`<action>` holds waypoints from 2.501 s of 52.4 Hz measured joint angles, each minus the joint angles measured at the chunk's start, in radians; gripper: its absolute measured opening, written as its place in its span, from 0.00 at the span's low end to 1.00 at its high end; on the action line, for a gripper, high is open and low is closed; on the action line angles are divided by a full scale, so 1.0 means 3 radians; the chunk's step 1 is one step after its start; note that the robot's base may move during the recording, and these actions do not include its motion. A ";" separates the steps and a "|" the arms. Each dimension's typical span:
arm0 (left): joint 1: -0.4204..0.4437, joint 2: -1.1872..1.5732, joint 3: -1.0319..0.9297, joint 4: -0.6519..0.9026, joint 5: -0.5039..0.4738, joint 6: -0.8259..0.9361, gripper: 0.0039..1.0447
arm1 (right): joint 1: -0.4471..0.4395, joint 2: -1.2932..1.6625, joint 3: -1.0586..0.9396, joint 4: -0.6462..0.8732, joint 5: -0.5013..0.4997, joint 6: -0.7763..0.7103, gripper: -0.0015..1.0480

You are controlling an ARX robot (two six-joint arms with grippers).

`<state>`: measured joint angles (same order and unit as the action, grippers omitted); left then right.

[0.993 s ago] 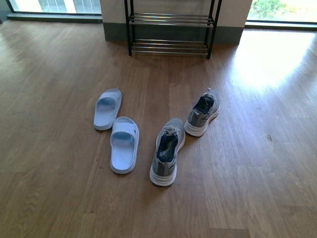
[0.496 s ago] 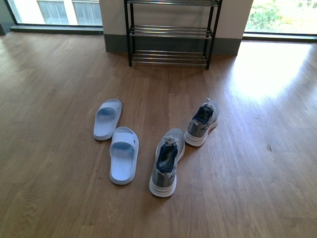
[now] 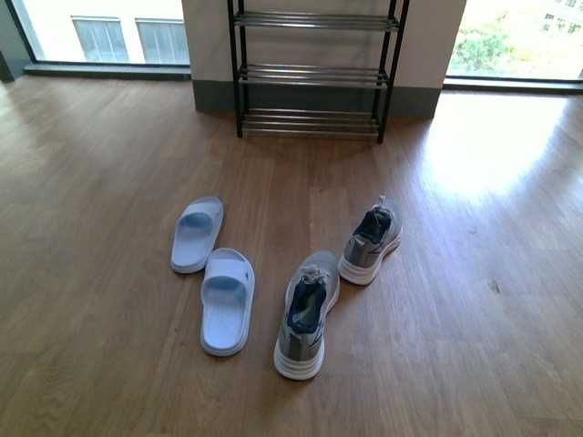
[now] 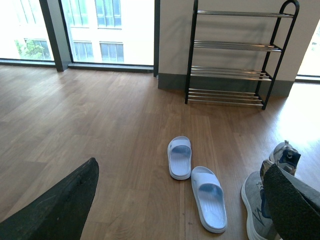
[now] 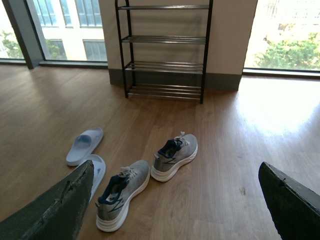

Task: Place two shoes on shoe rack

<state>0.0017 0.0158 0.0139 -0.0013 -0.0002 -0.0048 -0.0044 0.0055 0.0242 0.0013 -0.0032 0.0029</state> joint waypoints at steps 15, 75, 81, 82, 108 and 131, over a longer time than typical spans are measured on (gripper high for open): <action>0.0000 0.0000 0.0000 0.0000 0.0000 0.0000 0.91 | 0.0000 0.0000 0.0000 0.0000 0.0000 0.0000 0.91; 0.0000 0.0000 0.0000 0.0000 0.0000 0.0000 0.91 | 0.0000 -0.0001 0.0000 0.0000 0.0001 0.0000 0.91; 0.0000 0.0000 0.0000 0.0000 0.0000 0.0000 0.91 | 0.0001 -0.0003 0.0000 0.0000 0.0000 0.0000 0.91; 0.0000 0.0000 0.0000 0.0000 0.0000 0.0000 0.91 | 0.0001 -0.0003 0.0000 0.0000 0.0000 0.0000 0.91; 0.0000 0.0000 0.0000 0.0000 0.0000 0.0000 0.91 | 0.0003 -0.0003 0.0000 0.0000 0.0001 0.0000 0.91; 0.0000 0.0000 0.0000 0.0000 0.0000 0.0000 0.91 | 0.0003 -0.0003 0.0000 0.0000 0.0000 0.0001 0.91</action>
<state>0.0017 0.0158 0.0139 -0.0013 -0.0002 -0.0048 -0.0036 0.0048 0.0242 0.0013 -0.0032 0.0032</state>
